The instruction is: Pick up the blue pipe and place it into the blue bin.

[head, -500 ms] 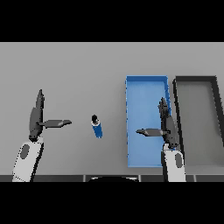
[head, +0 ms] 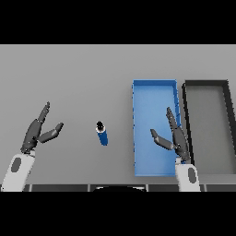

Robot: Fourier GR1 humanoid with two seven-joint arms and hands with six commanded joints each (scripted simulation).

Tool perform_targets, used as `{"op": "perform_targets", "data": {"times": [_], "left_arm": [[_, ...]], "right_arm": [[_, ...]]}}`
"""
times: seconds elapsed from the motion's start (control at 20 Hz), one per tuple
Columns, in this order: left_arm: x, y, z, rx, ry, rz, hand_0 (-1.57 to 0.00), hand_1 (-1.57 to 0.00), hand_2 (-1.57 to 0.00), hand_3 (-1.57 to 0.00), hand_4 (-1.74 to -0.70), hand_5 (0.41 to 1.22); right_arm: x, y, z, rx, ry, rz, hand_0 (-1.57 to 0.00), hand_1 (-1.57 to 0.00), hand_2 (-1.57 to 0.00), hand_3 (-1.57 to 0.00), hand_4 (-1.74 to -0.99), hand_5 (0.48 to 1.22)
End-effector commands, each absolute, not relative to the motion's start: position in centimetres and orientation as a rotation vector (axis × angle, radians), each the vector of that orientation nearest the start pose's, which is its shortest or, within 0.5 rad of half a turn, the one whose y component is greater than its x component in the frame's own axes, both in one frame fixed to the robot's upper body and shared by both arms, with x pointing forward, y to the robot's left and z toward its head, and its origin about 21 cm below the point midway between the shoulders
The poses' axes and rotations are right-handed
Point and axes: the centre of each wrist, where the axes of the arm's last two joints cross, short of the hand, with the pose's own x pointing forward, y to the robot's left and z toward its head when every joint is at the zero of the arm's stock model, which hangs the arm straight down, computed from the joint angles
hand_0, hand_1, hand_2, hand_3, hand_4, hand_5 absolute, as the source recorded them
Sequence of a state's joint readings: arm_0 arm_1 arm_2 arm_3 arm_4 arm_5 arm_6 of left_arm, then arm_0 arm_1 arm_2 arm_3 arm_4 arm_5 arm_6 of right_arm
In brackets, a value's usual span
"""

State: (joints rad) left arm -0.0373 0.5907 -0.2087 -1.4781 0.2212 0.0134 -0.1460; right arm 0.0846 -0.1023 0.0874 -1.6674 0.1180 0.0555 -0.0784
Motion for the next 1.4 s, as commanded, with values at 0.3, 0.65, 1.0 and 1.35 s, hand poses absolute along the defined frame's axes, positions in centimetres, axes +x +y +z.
{"op": "perform_targets", "data": {"times": [0.3, 0.65, 1.0, 1.35], "left_arm": [[24.7, 32.8, 2.5, 0.011, -1.576, -0.538, 0.00, 0.00, 0.00, 0.00, -1.02, 0.587], [23.5, 29.0, 3.7, -0.162, -1.446, -0.746, 0.00, 0.00, 0.00, 0.00, -1.06, 0.498], [22.8, 24.6, 2.1, -0.293, -1.415, -0.836, 0.00, 0.00, 0.00, 0.00, -1.11, 0.447], [24.4, 20.8, -0.3, -0.340, -1.389, -0.844, 0.00, 0.00, 0.00, 0.00, -1.11, 0.450]], "right_arm": [[22.5, -23.6, 1.4, -0.087, -1.635, 0.302, 0.00, 0.00, 0.00, 0.00, -1.216, 0.587], [22.8, -23.5, 1.4, -0.071, -1.681, 0.322, 0.00, 0.00, 0.00, 0.00, -1.233, 0.604], [22.2, -23.8, 1.0, -0.061, -1.682, 0.317, 0.00, 0.00, 0.00, 0.00, -1.263, 0.617], [22.2, -23.8, 1.1, -0.068, -1.669, 0.294, 0.00, 0.00, 0.00, 0.00, -1.276, 0.609]]}}
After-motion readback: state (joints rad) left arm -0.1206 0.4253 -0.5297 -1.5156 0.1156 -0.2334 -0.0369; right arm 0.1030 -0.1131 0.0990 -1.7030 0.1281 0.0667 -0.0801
